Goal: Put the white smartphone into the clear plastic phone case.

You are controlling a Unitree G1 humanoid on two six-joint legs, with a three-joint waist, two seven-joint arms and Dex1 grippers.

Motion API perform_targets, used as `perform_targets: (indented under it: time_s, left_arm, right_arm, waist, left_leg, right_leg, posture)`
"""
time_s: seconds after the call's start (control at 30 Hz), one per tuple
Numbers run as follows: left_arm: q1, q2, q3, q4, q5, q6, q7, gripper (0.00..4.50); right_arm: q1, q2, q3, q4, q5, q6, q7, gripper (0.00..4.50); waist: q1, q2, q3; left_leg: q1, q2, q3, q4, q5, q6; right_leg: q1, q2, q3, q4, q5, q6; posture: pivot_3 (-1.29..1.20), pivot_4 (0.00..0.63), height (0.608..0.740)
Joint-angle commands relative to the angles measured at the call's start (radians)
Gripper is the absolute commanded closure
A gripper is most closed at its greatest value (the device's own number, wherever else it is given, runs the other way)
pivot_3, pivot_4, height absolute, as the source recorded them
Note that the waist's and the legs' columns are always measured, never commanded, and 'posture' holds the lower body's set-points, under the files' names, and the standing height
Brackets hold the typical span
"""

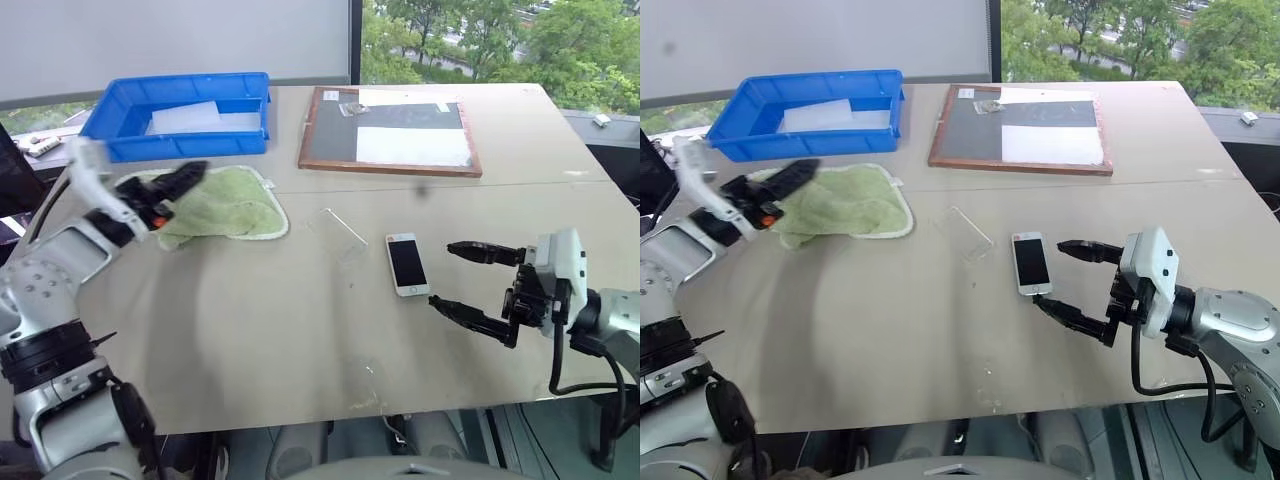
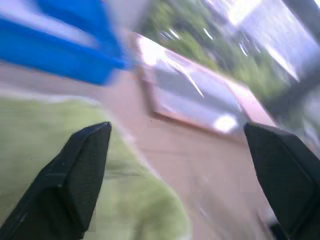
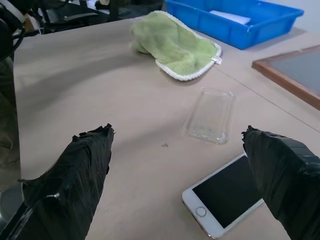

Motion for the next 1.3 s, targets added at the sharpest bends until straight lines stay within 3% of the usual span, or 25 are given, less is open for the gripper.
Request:
perform_targets:
  time_s: [0.03,0.13,0.27,0.43,0.67,0.77,0.87,1.03,1.13,1.3]
  left_arm:
    - [-0.002,0.084,-0.272,-0.019,0.176,-0.217,-0.284,0.11]
    - [-0.054,0.105,-0.454,0.099,0.342,-0.442,-0.468,0.11]
    - [-0.212,0.027,-0.628,0.396,0.532,-0.746,-0.647,0.11]
    - [-0.423,-0.122,-0.694,0.762,0.662,-0.988,-0.726,0.11]
    - [-0.590,-0.254,-0.757,1.134,0.842,-1.265,-0.746,0.11]
    - [-0.609,-0.272,-0.817,1.230,0.952,-1.338,-0.730,0.95]
    - [-0.617,-0.288,-0.807,1.287,0.974,-1.337,-0.702,2.24]
    - [-0.608,-0.285,-0.751,1.281,0.951,-1.241,-0.681,4.45]
    - [-0.527,-0.265,-0.696,1.091,0.870,-1.051,-0.770,4.49]
    - [-0.276,-0.214,-0.652,0.484,0.763,-0.639,-0.741,4.49]
  right_arm:
    - [0.020,-0.012,-0.031,-0.048,0.005,-0.015,0.002,0.00]
    - [0.046,-0.018,-0.049,-0.065,0.003,-0.010,-0.012,0.00]
    - [0.081,-0.017,-0.075,-0.100,0.010,-0.003,-0.043,0.00]
    - [0.119,-0.019,-0.112,-0.153,0.032,0.006,-0.079,0.00]
    - [0.199,-0.022,-0.160,-0.211,0.027,0.009,-0.107,0.00]
    - [0.204,-0.019,-0.160,-0.222,0.030,0.009,-0.125,0.00]
    - [0.202,-0.019,-0.156,-0.226,0.032,0.008,-0.134,0.00]
    - [0.201,-0.020,-0.153,-0.229,0.030,0.007,-0.147,0.00]
    - [0.183,-0.012,-0.132,-0.228,0.039,0.024,-0.179,0.00]
    - [0.096,-0.011,-0.025,-0.190,0.006,0.145,-0.322,0.00]
  waist:
    - [0.000,0.001,0.000]
    - [-0.001,0.001,0.000]
    - [0.006,0.001,0.000]
    - [0.013,0.001,0.000]
    - [0.007,0.000,0.000]
    - [0.002,0.000,0.000]
    - [0.003,0.002,-0.002]
    - [0.000,0.002,-0.002]
    - [-0.006,0.002,-0.002]
    - [-0.012,0.003,-0.003]
  left_leg:
    - [0.000,0.000,0.000,0.000,0.000,0.000]
    - [0.002,0.001,0.002,-0.001,0.000,0.000]
    - [0.001,0.001,0.003,-0.001,0.000,0.000]
    - [-0.003,0.001,0.001,0.002,0.000,0.001]
    - [-0.004,0.000,0.001,0.002,-0.001,0.001]
    - [-0.004,0.000,0.001,0.002,-0.001,0.001]
    - [0.000,0.000,0.001,0.002,-0.001,0.001]
    - [0.014,0.002,0.001,0.002,0.000,0.002]
    - [0.014,0.002,0.002,0.002,0.000,0.002]
    - [0.011,0.005,0.002,-0.001,-0.001,0.001]
  right_leg:
    - [0.000,0.000,0.000,0.000,0.000,0.000]
    - [0.000,0.001,0.002,0.000,-0.002,-0.004]
    - [0.000,0.002,0.002,0.000,-0.002,-0.004]
    - [-0.001,0.002,0.000,-0.002,-0.002,-0.002]
    - [-0.001,0.001,0.000,-0.002,0.000,0.001]
    - [-0.001,0.001,0.000,-0.001,0.000,0.001]
    - [0.002,0.001,0.000,0.000,-0.002,0.005]
    - [0.014,0.001,0.000,0.000,-0.005,0.001]
    - [0.014,0.001,0.000,0.000,-0.005,0.001]
    - [0.011,0.001,0.001,0.000,-0.001,0.002]
  posture:
    - [0.00,0.150,0.740]
    - [0.00,0.150,0.740]
    - [0.00,0.150,0.740]
    - [0.00,0.150,0.740]
    - [0.00,0.150,0.740]
    - [0.00,0.150,0.740]
    - [0.00,0.150,0.740]
    - [0.00,0.150,0.740]
    - [0.00,0.150,0.740]
    - [0.00,0.150,0.740]
